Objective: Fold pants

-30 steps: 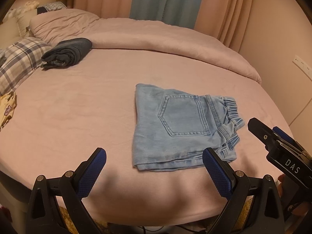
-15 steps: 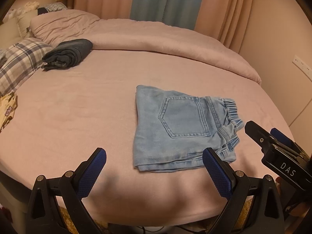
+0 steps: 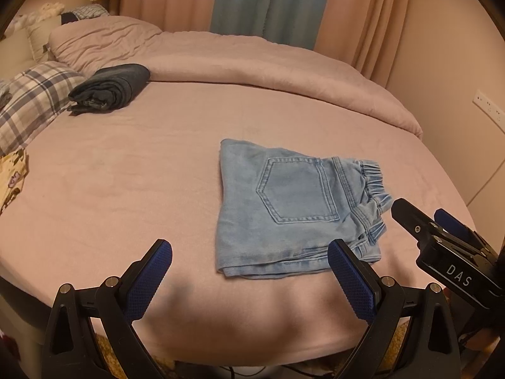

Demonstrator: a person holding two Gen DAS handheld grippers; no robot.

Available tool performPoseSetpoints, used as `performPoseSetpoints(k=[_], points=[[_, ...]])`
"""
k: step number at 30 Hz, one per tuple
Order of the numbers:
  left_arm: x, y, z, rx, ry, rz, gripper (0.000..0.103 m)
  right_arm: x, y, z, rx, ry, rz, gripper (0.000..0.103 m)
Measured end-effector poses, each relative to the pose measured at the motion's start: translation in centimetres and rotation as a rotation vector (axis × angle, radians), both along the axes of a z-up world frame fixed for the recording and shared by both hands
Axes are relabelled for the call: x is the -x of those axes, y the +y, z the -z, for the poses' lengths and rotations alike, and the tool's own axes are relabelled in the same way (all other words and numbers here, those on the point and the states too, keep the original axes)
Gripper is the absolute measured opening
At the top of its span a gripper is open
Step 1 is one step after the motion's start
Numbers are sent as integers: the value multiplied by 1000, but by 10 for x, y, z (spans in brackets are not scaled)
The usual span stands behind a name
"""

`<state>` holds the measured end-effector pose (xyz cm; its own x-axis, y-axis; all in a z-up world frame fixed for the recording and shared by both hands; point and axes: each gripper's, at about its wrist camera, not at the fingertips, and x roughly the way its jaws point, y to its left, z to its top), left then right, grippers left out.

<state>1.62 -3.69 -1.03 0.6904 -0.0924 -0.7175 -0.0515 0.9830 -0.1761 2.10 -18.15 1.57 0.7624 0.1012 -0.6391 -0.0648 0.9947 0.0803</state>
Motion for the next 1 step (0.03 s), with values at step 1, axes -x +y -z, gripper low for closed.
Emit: performPoseSetpoints(k=[1], points=[[1,0,0,2,-2,-1,98,0,0,0,1,1,0,103]])
